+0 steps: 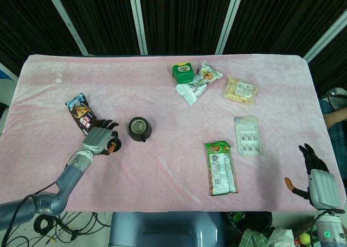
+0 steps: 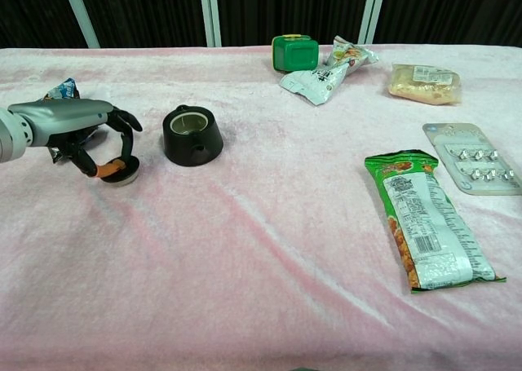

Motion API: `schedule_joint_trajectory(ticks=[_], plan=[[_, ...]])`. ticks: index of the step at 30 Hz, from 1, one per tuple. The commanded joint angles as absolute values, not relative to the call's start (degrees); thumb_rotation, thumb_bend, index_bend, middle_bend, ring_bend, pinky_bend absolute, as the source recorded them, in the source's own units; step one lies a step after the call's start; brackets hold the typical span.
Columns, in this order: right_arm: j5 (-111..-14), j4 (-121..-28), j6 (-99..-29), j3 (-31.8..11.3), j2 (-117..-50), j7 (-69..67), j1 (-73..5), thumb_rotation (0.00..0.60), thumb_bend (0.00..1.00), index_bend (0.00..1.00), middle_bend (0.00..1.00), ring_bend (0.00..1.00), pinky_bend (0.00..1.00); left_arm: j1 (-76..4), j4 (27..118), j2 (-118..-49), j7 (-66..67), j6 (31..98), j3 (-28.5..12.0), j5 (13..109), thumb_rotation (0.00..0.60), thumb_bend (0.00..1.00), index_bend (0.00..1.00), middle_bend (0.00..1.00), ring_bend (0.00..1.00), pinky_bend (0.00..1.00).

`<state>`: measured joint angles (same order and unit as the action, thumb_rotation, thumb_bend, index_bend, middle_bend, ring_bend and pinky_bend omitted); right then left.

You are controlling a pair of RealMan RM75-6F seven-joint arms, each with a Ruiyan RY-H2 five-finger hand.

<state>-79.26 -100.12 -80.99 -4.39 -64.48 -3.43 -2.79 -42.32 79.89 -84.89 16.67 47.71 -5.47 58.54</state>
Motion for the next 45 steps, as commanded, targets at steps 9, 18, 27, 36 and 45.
schedule_joint_trajectory(ticks=[9, 18, 27, 36, 45], plan=[[-79.38, -100.34, -81.02, -4.24, -64.36, -3.76, -2.68, 0.6, 0.21, 0.05, 0.03, 0.14, 0.16, -42.96, 82.63, -80.2, -0.01, 50.09, -11.55, 69.3, 0.6, 0.43, 0.55, 0.13, 0.0, 0.01], [-79.04, -100.37, -80.94, -4.35, -64.28, -4.04, -2.65, 0.6, 0.21, 0.05, 0.03, 0.14, 0.16, -49.63, 76.18, -83.88, 1.67, 43.85, -15.74, 63.83, 0.6, 0.44, 0.55, 0.13, 0.0, 0.01], [-79.15, -100.38, -80.85, -4.28, -64.26, -4.05, -2.69, 0.6, 0.21, 0.05, 0.03, 0.14, 0.16, -53.17, 72.98, -88.01, 5.45, 40.73, -15.88, 57.59, 0.6, 0.44, 0.55, 0.13, 0.0, 0.01], [-79.18, -100.32, -80.78, -4.28, -64.24, -4.16, -2.73, 0.6, 0.21, 0.05, 0.03, 0.14, 0.16, -54.54, 71.45, -89.46, 8.38, 39.46, -14.69, 54.48, 0.6, 0.44, 0.55, 0.13, 0.0, 0.01], [-79.28, -100.33, -80.78, -4.23, -64.26, -4.22, -2.73, 0.6, 0.21, 0.05, 0.03, 0.14, 0.16, -55.51, 70.88, -90.3, 11.14, 39.3, -13.73, 51.13, 0.6, 0.44, 0.55, 0.13, 0.0, 0.0]])
